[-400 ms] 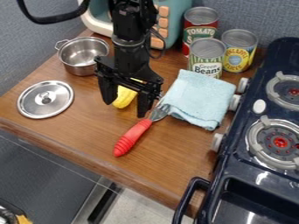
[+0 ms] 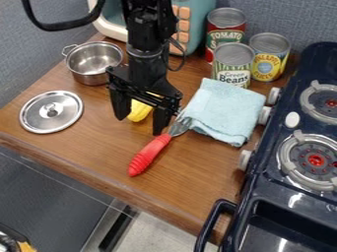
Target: Move the corn to the middle of the table
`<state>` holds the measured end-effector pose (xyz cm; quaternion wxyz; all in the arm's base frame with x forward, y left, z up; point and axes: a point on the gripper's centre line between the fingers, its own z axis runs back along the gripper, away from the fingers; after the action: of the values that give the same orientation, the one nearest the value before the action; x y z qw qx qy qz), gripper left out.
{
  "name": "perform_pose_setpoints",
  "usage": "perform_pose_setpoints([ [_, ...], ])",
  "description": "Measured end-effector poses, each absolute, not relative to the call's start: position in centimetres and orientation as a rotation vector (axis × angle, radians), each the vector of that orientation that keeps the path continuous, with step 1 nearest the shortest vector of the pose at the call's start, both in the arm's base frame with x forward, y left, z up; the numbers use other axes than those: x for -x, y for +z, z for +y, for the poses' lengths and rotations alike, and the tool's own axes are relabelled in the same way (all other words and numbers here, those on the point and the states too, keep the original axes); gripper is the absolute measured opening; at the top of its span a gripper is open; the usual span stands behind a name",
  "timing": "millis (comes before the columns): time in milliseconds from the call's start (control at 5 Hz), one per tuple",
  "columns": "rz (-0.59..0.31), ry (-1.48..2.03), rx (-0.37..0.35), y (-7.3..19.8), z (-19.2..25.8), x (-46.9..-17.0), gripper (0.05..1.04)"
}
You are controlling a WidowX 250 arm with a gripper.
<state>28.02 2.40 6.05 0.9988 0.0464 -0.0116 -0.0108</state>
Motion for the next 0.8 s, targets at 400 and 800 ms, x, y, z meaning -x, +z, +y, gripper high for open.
perform_pose_setpoints([
  [400,-0.041,-0.005,-0.073,5.2,3.1,-29.8,1.000],
  [800,-0.103,0.121,-0.034,5.9,5.4,-32.6,1.000],
])
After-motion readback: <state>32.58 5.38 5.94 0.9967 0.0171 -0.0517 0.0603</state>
